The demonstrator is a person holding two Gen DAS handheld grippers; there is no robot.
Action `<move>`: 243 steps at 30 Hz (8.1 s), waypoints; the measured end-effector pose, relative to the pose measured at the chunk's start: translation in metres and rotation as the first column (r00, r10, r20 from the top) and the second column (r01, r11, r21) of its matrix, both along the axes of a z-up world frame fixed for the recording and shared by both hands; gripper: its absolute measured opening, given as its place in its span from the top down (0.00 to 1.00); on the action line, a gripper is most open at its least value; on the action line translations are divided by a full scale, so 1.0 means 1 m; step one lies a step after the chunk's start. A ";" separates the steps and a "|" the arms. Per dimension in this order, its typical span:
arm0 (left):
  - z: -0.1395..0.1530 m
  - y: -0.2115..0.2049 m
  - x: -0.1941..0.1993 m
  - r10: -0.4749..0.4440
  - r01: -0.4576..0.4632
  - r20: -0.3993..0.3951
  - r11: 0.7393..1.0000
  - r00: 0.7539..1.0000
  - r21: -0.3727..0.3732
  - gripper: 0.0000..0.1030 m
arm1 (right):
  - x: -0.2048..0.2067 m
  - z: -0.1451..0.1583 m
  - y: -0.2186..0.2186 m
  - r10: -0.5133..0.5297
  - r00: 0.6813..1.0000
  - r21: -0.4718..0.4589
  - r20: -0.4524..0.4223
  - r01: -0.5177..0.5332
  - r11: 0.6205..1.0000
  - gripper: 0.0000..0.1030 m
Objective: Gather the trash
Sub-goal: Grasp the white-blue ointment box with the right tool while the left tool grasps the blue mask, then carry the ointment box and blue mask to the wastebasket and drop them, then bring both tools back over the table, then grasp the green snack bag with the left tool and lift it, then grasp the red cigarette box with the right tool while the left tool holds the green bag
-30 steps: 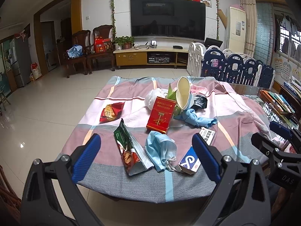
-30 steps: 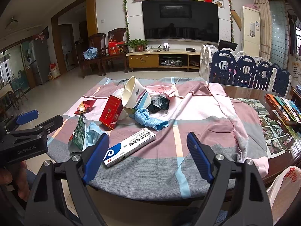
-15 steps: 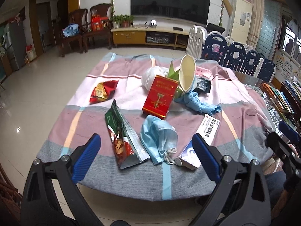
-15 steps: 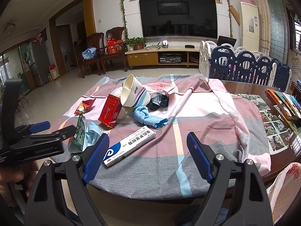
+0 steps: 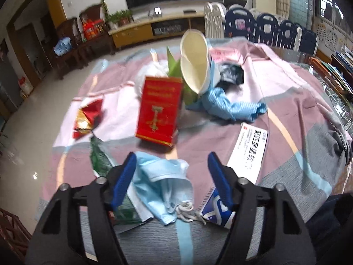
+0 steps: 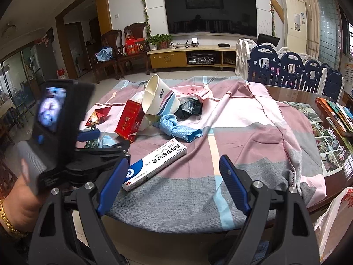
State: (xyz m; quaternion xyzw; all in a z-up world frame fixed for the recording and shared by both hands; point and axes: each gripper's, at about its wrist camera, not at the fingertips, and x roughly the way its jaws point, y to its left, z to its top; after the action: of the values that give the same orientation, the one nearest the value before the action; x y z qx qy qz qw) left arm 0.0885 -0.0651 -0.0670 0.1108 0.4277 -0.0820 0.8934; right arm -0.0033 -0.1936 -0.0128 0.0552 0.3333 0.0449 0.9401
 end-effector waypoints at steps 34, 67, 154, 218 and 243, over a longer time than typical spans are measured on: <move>0.101 0.111 -0.061 0.295 -0.180 0.418 0.939 0.859 -0.293 0.93 | 0.122 -0.093 0.084 -0.360 0.883 -0.095 -0.301 0.348 0.933 0.32; 0.057 0.061 -0.033 0.195 -0.152 0.277 0.974 0.941 -0.169 0.92 | 0.041 -0.021 0.010 -0.002 1.000 -0.072 -0.026 0.000 0.997 0.56; 0.062 0.079 -0.076 0.156 -0.129 0.231 0.983 0.960 -0.127 0.06 | -0.007 0.024 -0.015 -0.050 0.995 0.079 0.085 0.043 0.996 0.15; 0.050 0.150 -0.005 0.414 -0.352 0.130 0.872 0.901 -0.342 0.91 | 0.064 -0.028 0.027 0.076 0.992 0.157 -0.097 -0.060 0.986 0.16; 0.071 0.160 -0.008 0.434 -0.340 0.190 0.858 0.880 -0.385 0.91 | 0.143 -0.036 0.075 0.269 0.940 0.357 -0.211 -0.182 0.916 0.99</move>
State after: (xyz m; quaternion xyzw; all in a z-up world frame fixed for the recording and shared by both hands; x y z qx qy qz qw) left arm 0.0800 0.0946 0.0038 -0.1241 0.2945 0.0443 0.9465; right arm 0.1401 -0.1188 -0.0493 0.1788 0.4436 0.2018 0.8547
